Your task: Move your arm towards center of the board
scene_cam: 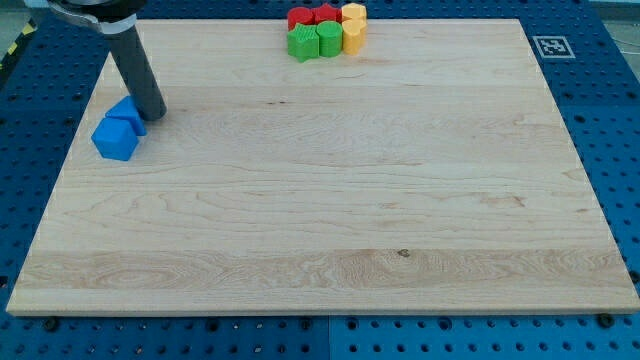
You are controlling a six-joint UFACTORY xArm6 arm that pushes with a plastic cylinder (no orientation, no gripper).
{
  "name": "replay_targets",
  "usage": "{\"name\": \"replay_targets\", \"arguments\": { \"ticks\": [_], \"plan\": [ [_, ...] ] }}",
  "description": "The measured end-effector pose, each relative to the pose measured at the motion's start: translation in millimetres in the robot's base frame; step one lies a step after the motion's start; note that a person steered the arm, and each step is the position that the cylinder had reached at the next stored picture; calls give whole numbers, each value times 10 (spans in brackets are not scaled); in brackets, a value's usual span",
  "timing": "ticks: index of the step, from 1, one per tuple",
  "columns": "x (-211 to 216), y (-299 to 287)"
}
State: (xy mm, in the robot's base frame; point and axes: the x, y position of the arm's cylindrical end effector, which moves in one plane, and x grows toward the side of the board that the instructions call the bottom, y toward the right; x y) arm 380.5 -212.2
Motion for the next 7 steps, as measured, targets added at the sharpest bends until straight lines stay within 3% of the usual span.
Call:
{"name": "replay_targets", "arguments": {
  "ticks": [4, 7],
  "plan": [
    [-486, 208],
    [-472, 787]
  ]
}}
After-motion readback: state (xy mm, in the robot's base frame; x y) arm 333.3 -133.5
